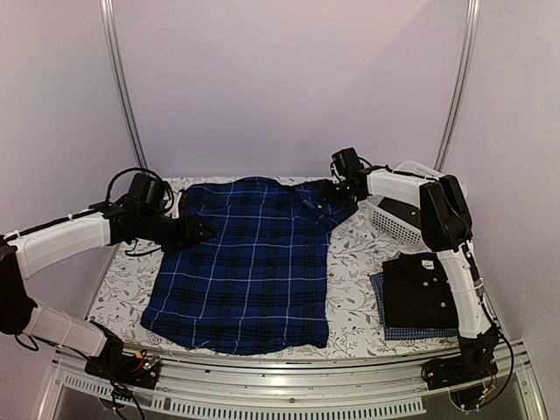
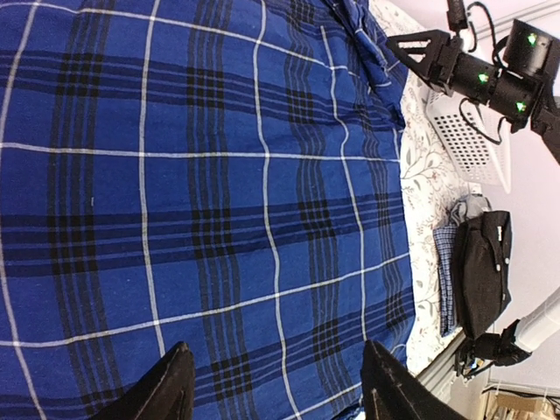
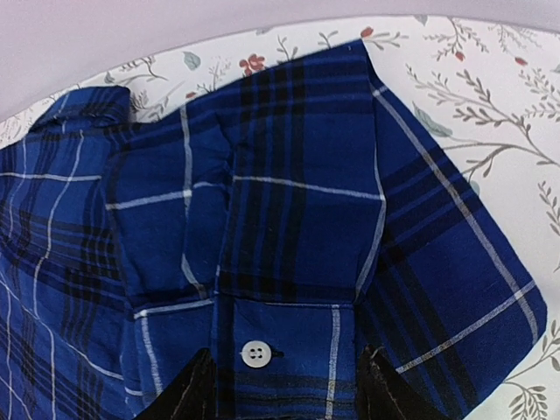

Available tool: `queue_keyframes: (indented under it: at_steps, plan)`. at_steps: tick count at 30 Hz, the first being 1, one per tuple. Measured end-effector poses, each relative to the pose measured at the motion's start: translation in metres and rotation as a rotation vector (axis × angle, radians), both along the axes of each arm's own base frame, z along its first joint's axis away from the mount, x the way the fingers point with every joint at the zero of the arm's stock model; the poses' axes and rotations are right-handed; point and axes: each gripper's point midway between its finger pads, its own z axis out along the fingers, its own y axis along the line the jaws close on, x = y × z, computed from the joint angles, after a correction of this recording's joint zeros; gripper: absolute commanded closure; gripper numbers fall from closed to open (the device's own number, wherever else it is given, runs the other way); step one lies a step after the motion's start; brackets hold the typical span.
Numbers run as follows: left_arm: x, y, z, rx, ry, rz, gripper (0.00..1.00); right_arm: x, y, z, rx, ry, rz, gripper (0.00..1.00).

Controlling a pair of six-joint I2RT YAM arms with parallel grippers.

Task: Fold and stack the long sleeve shirts
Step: Move the flattened shirt to the center of the board.

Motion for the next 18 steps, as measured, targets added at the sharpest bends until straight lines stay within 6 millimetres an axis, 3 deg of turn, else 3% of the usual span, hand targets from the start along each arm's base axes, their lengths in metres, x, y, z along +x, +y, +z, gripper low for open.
queue_keyframes:
  at_steps: [4, 9, 15, 18]
  plan:
    - [0.002, -0.006, -0.010, 0.000, 0.022, -0.022, 0.35, -0.006, -0.005, -0.029, -0.038, 0.059, -0.011, 0.47]
    - [-0.001, -0.017, -0.036, -0.016, 0.063, -0.037, 0.35, -0.012, -0.007, -0.042, -0.064, 0.088, -0.016, 0.47]
    - [-0.034, -0.023, -0.093, 0.006, 0.202, -0.044, 0.35, -0.013, -0.007, -0.043, -0.072, 0.088, -0.020, 0.47]
    - [-0.050, -0.022, -0.109, 0.023, 0.247, -0.036, 0.35, -0.014, -0.006, -0.046, -0.078, 0.088, -0.018, 0.47]
